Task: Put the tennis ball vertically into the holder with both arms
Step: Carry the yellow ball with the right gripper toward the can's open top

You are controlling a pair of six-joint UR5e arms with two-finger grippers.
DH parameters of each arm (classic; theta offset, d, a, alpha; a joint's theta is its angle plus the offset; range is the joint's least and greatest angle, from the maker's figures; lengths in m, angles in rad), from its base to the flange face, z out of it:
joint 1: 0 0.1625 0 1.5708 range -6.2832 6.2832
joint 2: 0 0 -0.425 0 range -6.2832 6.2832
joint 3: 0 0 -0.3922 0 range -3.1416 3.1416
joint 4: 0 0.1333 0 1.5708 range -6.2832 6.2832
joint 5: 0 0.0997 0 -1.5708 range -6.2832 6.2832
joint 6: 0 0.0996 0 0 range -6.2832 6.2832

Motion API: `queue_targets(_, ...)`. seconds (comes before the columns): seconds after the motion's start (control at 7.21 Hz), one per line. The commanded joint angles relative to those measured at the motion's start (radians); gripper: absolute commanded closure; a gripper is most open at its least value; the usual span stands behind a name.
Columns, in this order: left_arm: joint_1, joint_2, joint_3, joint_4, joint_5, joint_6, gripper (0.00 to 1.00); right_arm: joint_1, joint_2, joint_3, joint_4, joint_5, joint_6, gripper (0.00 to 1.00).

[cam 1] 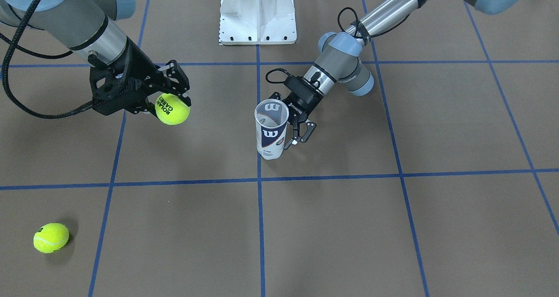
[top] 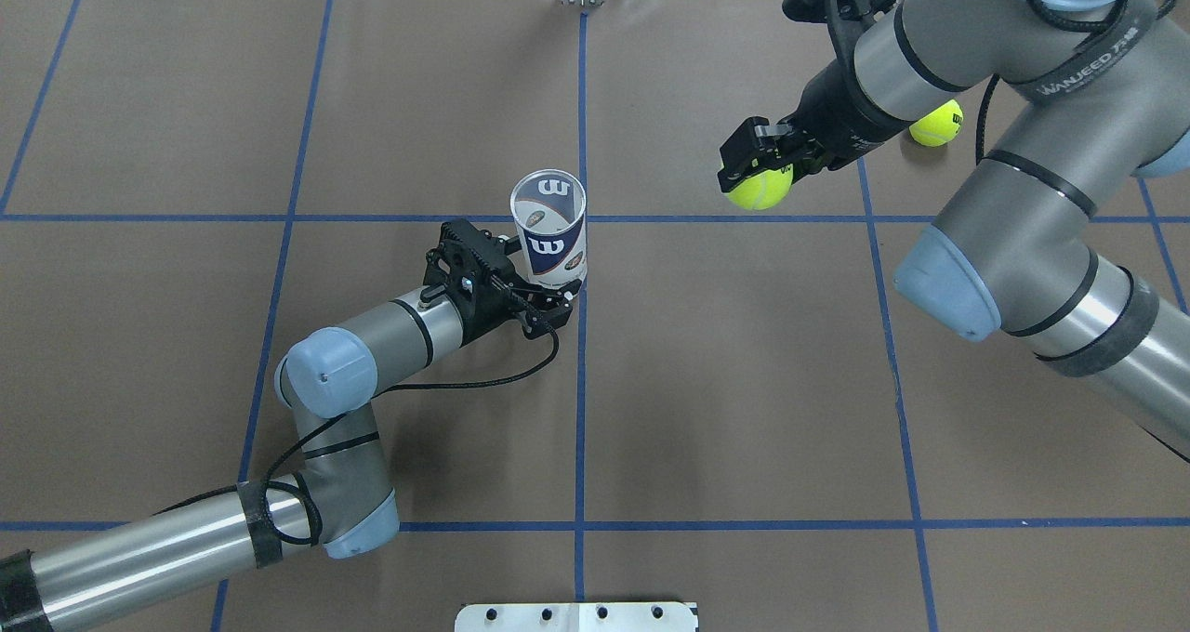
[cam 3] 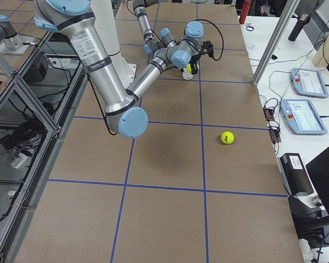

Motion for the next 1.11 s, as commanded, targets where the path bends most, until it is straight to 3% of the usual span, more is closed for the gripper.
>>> queue_targets(0.0,0.000,-0.006,0.002,0.002,0.008,0.000,0.01,-0.006,0.029,0.000,0.000,0.001,0.026,1.00)
queue_targets(0.69,0.000,-0.018,0.015,0.002,0.015,0.000,0.01,-0.052,0.126,-0.012,-0.001,-0.010,0.144,1.00)
queue_targets(0.97,0.000,-0.018,0.015,0.002,0.015,0.000,0.01,-0.109,0.178,-0.028,0.000,-0.065,0.208,1.00)
